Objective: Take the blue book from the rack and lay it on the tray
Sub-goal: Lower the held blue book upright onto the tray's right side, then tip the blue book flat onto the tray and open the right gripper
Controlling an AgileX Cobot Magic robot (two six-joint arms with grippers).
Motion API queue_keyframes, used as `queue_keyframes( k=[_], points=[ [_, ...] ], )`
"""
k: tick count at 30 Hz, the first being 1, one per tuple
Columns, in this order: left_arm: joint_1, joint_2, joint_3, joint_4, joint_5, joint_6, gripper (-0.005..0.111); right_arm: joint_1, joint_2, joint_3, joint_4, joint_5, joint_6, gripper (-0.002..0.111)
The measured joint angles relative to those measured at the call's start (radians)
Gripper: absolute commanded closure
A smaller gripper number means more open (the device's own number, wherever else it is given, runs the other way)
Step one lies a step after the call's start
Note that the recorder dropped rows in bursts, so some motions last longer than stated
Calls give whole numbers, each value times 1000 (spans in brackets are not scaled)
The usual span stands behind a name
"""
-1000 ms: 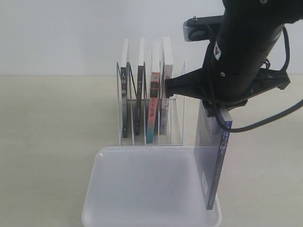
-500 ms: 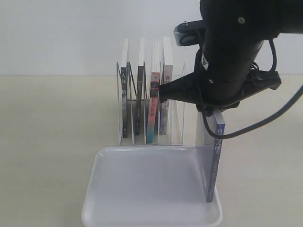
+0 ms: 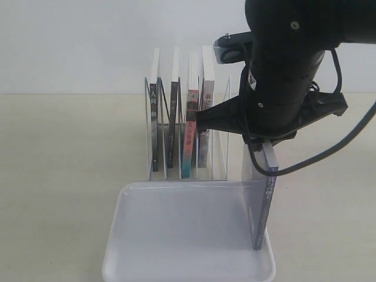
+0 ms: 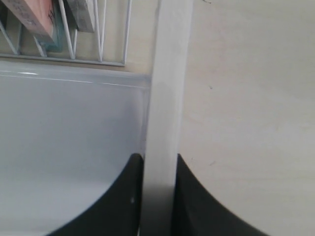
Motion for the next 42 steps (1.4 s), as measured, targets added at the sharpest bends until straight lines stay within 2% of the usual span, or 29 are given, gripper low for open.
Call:
queue_keyframes(
  k=[13,15,19,21,23,33,42],
  points=[
    [0,0,0,0,0,0,103,8,2,-6,53,-9,-63,108],
    [0,0,0,0,0,0,103,8,2,-6,71,-25,-88,103],
    [0,0,0,0,0,0,103,8,2,-6,107,-47,-104,69],
    [0,0,0,0,0,0,103,8,7,-6,146,-49,-97,59],
    [0,0,0,0,0,0,103,8,9,-6,155,-49,-92,56],
    [0,0,0,0,0,0,103,8,9,-12,238,-143,-95,55],
    [0,0,0,0,0,0,103,8,9,-127,352,-152,-173,55]
  ],
)
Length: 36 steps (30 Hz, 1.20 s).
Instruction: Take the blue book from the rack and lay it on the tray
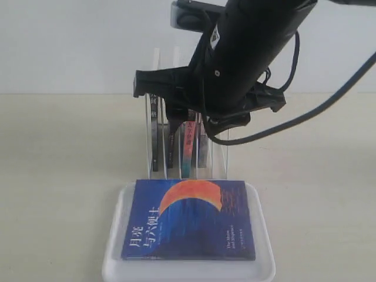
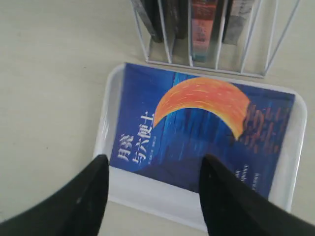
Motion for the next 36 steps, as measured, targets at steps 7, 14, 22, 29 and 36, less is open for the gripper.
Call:
queue_keyframes(
  k=[7,14,22,29,36],
  points=[
    [0,0,0,0,0,0,103,0,-71,-26,11,2,-41,56],
    [0,0,0,0,0,0,103,0,-216,-29,-25,37,-54,56],
    [0,0,0,0,0,0,103,0,-372,-29,-141,179,-83,109],
    [0,0,0,0,0,0,103,0,-480,-13,-175,240,-131,108],
    [0,0,0,0,0,0,103,0,-550,150,-158,250,-136,108]
  ],
)
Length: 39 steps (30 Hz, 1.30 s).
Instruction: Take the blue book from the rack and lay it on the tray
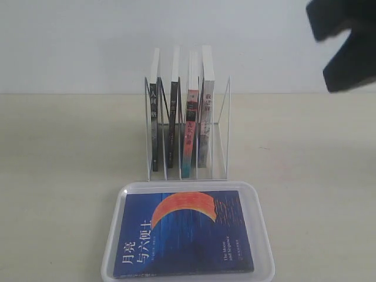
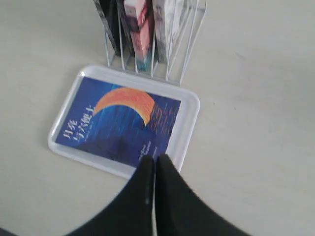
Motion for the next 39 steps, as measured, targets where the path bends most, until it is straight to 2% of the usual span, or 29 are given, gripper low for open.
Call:
queue_keyframes(
  k=[28,34,39],
  points=[
    [0,0,0,0,0,0,103,0,0,49,-8,4,-47,108],
    [0,0,0,0,0,0,103,0,-8,164,5,-142,-45,108],
    [0,0,0,0,0,0,103,0,-8,414,40,-419,-45,108]
  ],
)
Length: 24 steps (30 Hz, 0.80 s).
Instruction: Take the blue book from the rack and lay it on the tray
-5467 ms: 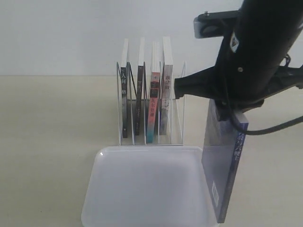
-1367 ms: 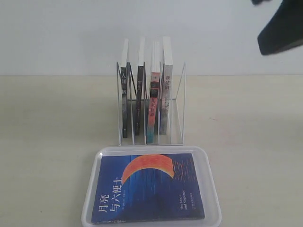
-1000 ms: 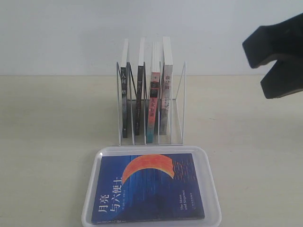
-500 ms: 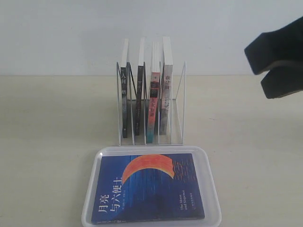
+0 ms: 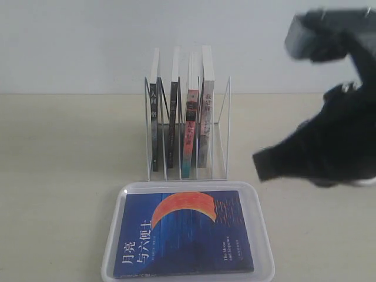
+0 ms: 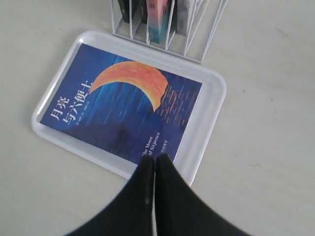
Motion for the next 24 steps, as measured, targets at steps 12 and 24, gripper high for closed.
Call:
queue_keyframes(
  k=[12,24],
  points=[
    [0,0,0,0,0,0,103,-151,-215,536,28,-557,0,108],
    [0,0,0,0,0,0,103,-461,-745,825,69,-748,58,108]
  ],
)
